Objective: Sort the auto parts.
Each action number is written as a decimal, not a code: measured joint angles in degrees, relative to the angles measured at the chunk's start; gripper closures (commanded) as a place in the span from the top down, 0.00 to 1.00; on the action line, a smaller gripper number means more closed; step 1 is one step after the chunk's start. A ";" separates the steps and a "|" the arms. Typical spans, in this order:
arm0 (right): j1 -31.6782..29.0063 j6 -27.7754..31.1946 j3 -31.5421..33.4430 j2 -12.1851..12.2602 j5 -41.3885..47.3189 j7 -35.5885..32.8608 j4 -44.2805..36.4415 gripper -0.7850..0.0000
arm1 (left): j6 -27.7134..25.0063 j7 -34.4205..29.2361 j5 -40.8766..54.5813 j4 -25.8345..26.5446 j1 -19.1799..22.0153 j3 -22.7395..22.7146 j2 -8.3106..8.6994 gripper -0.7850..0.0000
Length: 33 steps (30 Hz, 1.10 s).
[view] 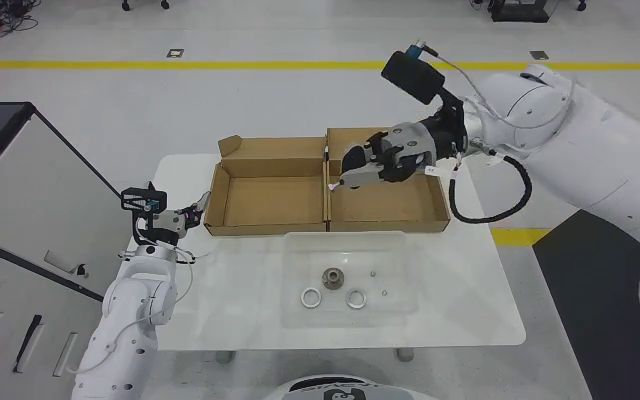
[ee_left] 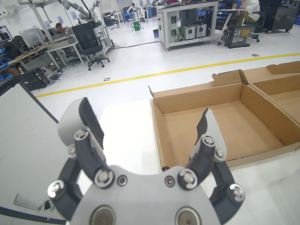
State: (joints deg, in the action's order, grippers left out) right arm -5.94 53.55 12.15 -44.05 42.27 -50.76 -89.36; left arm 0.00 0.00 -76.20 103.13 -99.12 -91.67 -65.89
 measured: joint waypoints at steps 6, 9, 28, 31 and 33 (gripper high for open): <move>0.60 1.85 -0.60 -0.04 1.78 1.85 -0.39 0.00 | 0.00 0.00 0.00 0.00 0.00 0.00 0.00 1.00; 0.60 1.84 -0.60 -0.04 1.78 1.84 -0.39 0.00 | 0.00 0.00 0.00 0.00 0.00 0.00 0.00 1.00; -1.55 2.80 1.80 0.29 0.34 6.02 -1.83 0.00 | 0.00 0.00 0.00 0.00 0.00 0.00 0.00 1.00; -4.45 4.57 4.92 0.58 6.23 8.04 -5.08 0.00 | 0.00 0.00 0.00 0.00 0.00 0.00 0.00 1.00; -6.48 4.50 7.58 0.63 10.53 7.21 -7.15 0.00 | 0.00 0.00 0.00 0.00 0.00 0.00 0.00 1.00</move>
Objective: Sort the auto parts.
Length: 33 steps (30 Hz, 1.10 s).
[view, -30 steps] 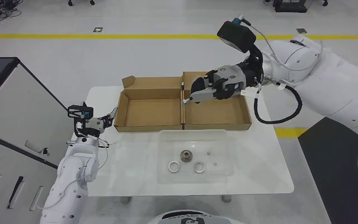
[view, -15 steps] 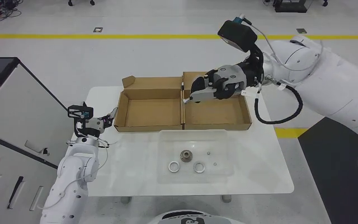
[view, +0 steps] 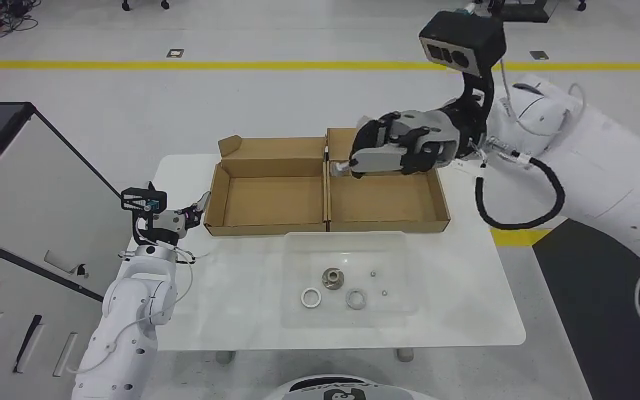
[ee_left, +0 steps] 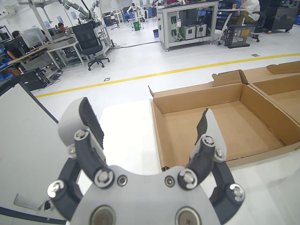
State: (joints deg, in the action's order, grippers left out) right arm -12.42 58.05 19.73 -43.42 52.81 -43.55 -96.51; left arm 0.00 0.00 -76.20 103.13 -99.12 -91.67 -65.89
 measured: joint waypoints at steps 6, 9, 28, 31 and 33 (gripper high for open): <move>-7.58 -0.06 8.90 -0.91 9.83 -2.79 -5.23 0.00 | 0.00 0.00 0.00 0.00 0.00 0.00 0.00 1.00; -10.86 -0.06 12.67 -1.91 12.41 -2.74 -8.03 0.00 | 0.00 0.00 0.00 0.00 0.00 0.00 0.00 1.00; -17.94 -2.33 19.74 -5.14 14.54 -1.77 -11.09 0.00 | 0.00 0.00 0.00 0.00 0.00 0.00 0.00 1.00; -19.21 -5.32 21.56 -5.18 10.01 0.07 -10.90 0.00 | 0.00 0.00 0.00 0.00 0.00 0.00 0.00 1.00; -19.70 -7.77 22.82 -5.08 6.21 0.86 -10.80 0.00 | 0.00 0.00 0.00 0.00 0.00 0.00 0.00 1.00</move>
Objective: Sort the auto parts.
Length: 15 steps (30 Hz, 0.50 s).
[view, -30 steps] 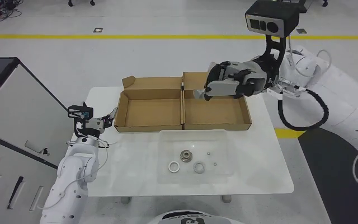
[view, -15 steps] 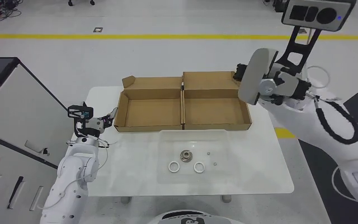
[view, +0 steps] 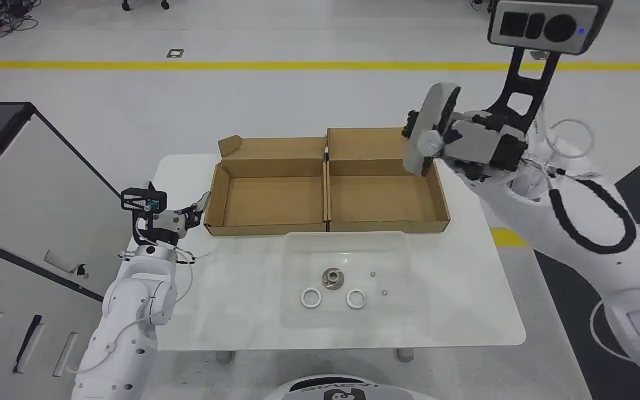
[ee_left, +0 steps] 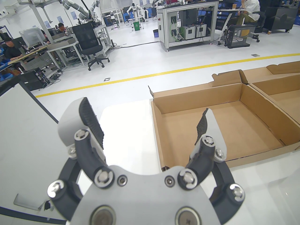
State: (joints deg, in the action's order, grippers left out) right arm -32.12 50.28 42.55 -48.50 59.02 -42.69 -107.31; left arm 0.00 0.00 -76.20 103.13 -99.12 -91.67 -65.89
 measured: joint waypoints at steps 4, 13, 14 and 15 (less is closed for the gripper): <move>-2.05 -3.84 2.24 0.00 -5.17 2.15 -1.60 0.00 | 0.00 0.00 0.00 0.00 0.00 0.00 0.00 1.00; -7.23 -1.26 3.56 -1.46 7.10 -0.40 -4.77 0.00 | 0.00 0.00 0.00 0.00 0.00 0.00 0.00 1.00; -7.67 -0.83 3.62 -1.68 9.04 -1.08 -4.94 0.00 | 0.00 0.00 0.00 0.00 0.00 0.00 0.00 1.00; -8.11 -0.41 3.71 -1.91 10.93 -1.82 -5.06 0.00 | 0.00 0.00 0.00 0.00 0.00 0.00 0.00 1.00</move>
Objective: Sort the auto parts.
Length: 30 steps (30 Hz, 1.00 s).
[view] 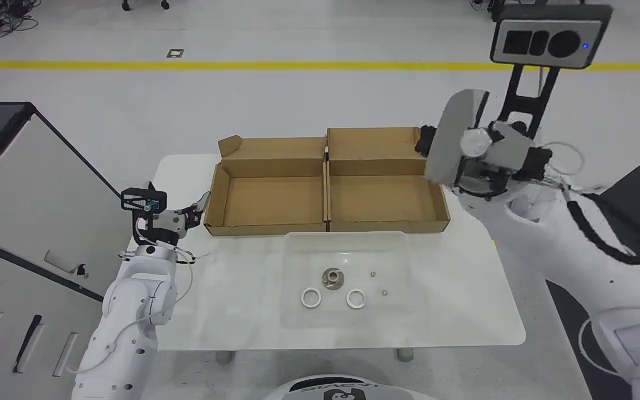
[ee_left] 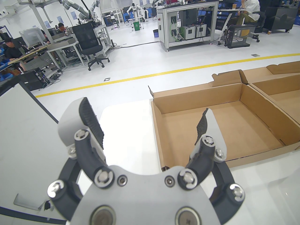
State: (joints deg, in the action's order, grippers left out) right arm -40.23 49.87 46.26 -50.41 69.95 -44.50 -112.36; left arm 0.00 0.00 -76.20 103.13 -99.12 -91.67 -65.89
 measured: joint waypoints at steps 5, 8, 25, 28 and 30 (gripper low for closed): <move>-2.39 1.70 0.97 -1.32 9.56 -4.58 -0.28 0.00 | 0.00 0.00 0.00 0.00 0.00 0.00 0.00 1.00; -3.36 1.45 1.85 -2.05 12.86 -7.27 0.21 0.00 | 0.00 0.00 0.00 0.00 0.00 0.00 0.00 1.00; -5.24 -8.89 9.07 -3.45 -9.62 -6.01 2.53 0.00 | 0.00 0.00 0.00 0.00 0.00 0.00 0.00 1.00; -5.79 -10.64 10.06 -3.58 -13.90 -5.13 1.93 0.00 | 0.00 0.00 0.00 0.00 0.00 0.00 0.00 1.00; -6.29 -10.95 10.46 -3.74 -14.68 -4.58 1.46 0.00 | 0.00 0.00 0.00 0.00 0.00 0.00 0.00 1.00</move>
State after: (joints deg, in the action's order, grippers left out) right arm -46.52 38.92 56.73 -54.15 55.27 -49.08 -110.91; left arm 0.00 0.00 -76.20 103.13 -99.12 -91.67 -65.89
